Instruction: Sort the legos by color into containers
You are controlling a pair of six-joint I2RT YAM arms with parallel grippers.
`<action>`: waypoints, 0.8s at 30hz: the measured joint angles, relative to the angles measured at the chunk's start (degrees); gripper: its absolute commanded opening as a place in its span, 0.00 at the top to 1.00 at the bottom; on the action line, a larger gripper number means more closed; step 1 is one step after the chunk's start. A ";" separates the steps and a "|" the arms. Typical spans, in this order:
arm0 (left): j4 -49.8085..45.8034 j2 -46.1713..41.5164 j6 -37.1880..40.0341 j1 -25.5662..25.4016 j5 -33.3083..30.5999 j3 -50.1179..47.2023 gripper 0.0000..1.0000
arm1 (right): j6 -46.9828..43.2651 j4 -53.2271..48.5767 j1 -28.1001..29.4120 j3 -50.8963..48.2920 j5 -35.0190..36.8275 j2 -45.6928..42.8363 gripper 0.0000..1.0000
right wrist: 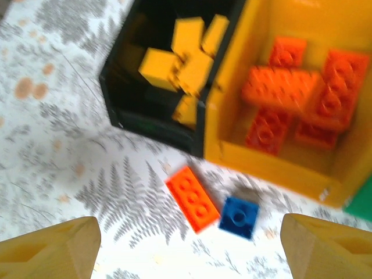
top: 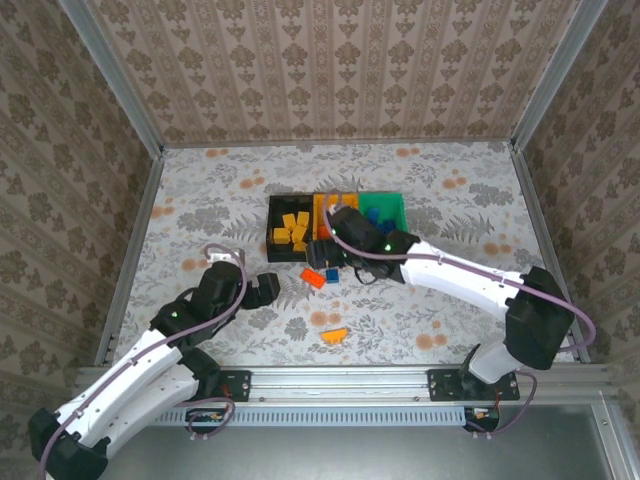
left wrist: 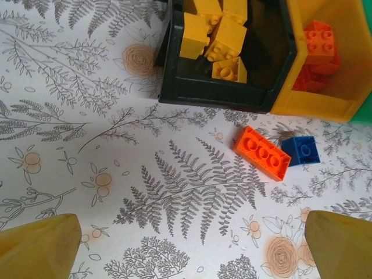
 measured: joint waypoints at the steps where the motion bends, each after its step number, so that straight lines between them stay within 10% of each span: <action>1: 0.04 0.04 0.00 0.00 0.00 -0.26 0.00 | 0.81 0.26 0.22 -2.29 0.70 -0.46 0.18; 24: 1.68 0.44 -0.61 0.37 0.90 -2.29 0.00 | 5.86 7.37 0.15 -2.80 3.91 18.10 0.48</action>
